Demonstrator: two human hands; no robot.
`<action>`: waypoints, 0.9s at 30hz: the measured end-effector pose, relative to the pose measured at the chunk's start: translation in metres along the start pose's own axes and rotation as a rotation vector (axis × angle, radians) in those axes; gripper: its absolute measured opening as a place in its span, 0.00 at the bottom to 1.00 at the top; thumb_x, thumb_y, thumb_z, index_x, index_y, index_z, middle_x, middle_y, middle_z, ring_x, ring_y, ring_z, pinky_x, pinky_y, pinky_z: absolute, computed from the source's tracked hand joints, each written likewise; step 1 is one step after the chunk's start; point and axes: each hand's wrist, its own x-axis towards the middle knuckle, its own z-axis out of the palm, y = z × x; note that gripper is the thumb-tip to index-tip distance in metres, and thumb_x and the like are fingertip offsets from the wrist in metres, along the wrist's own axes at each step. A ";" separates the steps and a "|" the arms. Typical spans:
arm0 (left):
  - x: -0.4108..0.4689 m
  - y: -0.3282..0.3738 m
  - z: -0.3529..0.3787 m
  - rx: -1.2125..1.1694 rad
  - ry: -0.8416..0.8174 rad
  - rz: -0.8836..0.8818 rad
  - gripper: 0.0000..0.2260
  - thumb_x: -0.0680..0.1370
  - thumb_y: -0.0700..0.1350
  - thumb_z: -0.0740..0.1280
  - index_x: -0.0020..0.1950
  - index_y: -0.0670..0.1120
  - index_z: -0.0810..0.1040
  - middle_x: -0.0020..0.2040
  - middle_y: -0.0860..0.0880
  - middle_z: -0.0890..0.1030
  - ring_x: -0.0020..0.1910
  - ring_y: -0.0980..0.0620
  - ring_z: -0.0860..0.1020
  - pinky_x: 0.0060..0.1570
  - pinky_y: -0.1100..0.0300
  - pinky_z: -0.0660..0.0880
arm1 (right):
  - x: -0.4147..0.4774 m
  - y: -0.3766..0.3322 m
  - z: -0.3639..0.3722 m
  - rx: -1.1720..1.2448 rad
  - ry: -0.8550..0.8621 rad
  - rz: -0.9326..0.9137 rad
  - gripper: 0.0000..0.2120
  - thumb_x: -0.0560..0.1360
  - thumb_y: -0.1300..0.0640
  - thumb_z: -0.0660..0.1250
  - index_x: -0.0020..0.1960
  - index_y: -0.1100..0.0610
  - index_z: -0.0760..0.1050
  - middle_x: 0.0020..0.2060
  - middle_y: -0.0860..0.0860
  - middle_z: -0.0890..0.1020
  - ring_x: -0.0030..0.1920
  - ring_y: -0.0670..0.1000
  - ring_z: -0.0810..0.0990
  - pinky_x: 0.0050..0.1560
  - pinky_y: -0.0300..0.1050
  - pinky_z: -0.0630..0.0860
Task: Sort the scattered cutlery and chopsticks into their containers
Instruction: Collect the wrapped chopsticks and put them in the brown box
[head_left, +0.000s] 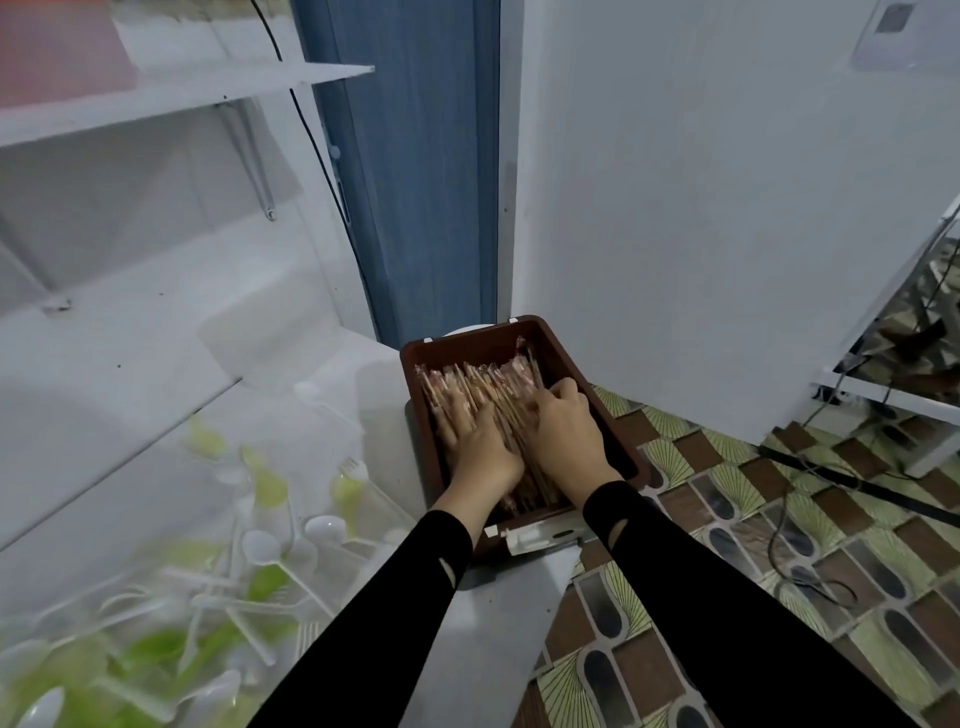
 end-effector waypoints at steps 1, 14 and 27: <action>0.000 0.000 0.000 0.019 -0.007 -0.003 0.31 0.79 0.41 0.62 0.80 0.49 0.53 0.79 0.49 0.32 0.76 0.44 0.30 0.76 0.51 0.39 | 0.000 0.000 0.000 -0.008 0.017 0.000 0.13 0.79 0.62 0.59 0.62 0.62 0.75 0.60 0.58 0.69 0.59 0.59 0.70 0.50 0.51 0.76; -0.005 0.005 -0.032 -0.408 0.184 0.267 0.12 0.80 0.37 0.61 0.56 0.52 0.78 0.75 0.51 0.65 0.75 0.56 0.62 0.70 0.65 0.57 | 0.011 -0.004 -0.002 0.003 0.021 -0.148 0.17 0.80 0.53 0.60 0.65 0.56 0.76 0.65 0.57 0.72 0.60 0.60 0.69 0.61 0.50 0.68; -0.053 -0.020 -0.271 -0.214 0.879 0.447 0.14 0.75 0.32 0.60 0.46 0.47 0.82 0.50 0.57 0.81 0.55 0.60 0.78 0.54 0.69 0.71 | 0.070 -0.233 -0.086 0.510 0.066 -0.842 0.12 0.78 0.60 0.63 0.59 0.54 0.80 0.59 0.51 0.75 0.62 0.53 0.67 0.56 0.34 0.59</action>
